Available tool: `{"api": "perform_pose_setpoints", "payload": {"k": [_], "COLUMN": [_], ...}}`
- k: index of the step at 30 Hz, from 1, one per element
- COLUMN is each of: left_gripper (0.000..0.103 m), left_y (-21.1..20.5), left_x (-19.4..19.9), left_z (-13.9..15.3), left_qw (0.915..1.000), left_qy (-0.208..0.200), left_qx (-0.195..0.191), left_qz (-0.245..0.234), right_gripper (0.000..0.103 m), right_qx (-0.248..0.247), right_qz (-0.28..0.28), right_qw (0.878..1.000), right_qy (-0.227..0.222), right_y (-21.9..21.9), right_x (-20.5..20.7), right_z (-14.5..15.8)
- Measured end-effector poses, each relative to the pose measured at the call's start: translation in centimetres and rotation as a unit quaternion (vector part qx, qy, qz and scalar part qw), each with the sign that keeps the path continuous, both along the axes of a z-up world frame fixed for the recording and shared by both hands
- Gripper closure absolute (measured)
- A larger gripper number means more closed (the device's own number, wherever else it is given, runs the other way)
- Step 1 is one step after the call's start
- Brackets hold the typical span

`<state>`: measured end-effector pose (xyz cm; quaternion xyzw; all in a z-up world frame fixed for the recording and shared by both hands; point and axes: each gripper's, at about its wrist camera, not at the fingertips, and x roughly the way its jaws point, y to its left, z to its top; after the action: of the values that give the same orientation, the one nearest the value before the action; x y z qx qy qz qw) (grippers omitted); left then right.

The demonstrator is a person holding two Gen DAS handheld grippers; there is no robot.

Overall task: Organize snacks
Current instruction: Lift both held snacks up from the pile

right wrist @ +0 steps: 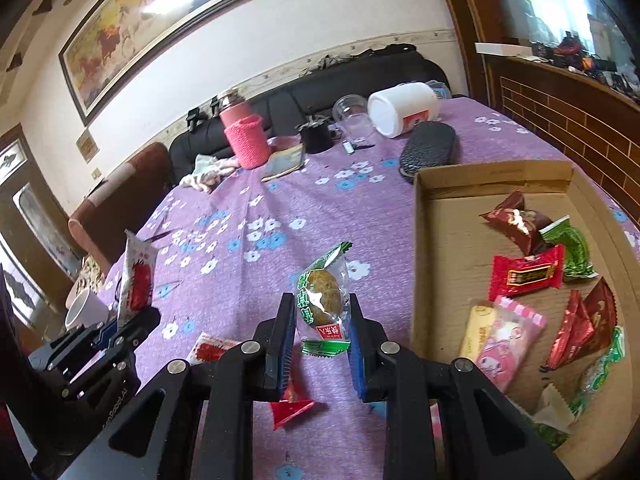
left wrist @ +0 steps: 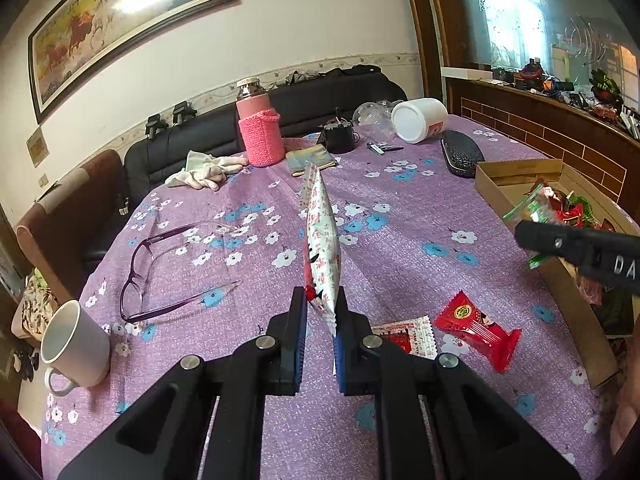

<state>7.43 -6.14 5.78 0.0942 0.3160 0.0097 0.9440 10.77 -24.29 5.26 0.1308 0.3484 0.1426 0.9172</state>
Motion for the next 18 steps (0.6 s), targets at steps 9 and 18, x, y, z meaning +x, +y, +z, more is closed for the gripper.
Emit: {"api": "perform_pose_setpoints", "payload": {"k": [9,18], "left_gripper": [0.092,0.092], "left_y": [-0.2,-0.2], "left_x": [0.0,0.1], "left_z": [-0.1,-0.2], "left_qw": [1.0000,1.0000], "left_qy": [-0.002,-0.001], "left_qx": [0.008,0.007], "left_qz": [0.002,0.001], "right_gripper": [0.078,0.078], "right_qx": [0.016,0.026], "right_qz": [-0.034,-0.080], "right_qw": [0.999,0.996], "right_qy": [-0.007,-0.017], "right_y": [-2.5,-5.6], "right_x": [0.1,0.1], "right_z": [0.6,1.3]}}
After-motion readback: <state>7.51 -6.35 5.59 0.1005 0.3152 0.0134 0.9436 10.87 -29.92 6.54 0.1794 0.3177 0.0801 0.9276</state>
